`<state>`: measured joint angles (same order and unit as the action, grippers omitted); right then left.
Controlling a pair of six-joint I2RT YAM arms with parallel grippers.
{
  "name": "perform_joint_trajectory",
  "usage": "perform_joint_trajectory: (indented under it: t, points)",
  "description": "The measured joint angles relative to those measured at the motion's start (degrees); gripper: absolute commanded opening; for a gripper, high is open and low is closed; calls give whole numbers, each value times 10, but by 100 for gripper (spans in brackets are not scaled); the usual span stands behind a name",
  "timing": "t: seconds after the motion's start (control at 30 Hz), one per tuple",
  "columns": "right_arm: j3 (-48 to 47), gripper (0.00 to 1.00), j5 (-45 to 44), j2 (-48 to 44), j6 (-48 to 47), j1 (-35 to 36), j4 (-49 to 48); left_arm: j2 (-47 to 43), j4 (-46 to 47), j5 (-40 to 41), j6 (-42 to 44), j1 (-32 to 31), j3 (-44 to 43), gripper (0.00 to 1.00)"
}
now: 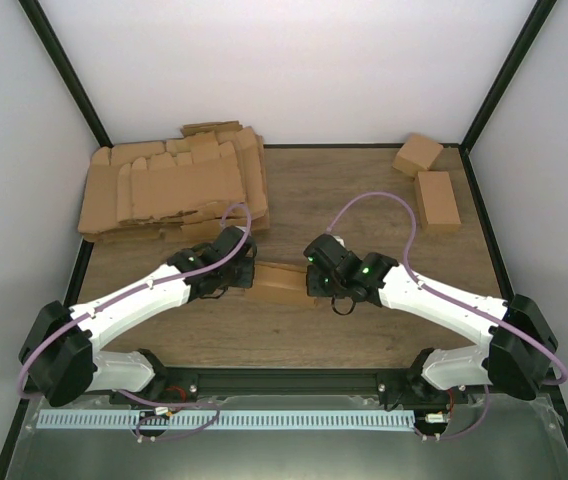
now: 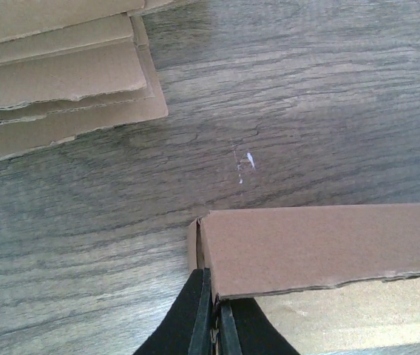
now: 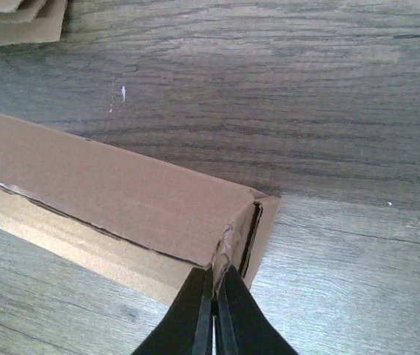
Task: Fold the paper box
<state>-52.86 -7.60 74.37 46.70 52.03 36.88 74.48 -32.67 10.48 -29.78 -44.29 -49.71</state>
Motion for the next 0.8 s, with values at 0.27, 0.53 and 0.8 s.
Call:
perform_joint_trajectory:
  t: [0.27, 0.53, 0.8]
  points:
    - [-9, 1, -5, 1, -11, 0, 40, 1, 2, 2, 0, -5, 0, 4]
    - [-17, 1, -15, 6, -21, 1, 65, 4, 9, -3, -1, -9, 0, 4]
    - [-16, 1, -18, 10, -12, 1, 58, 4, 9, -2, -3, -10, 0, 4]
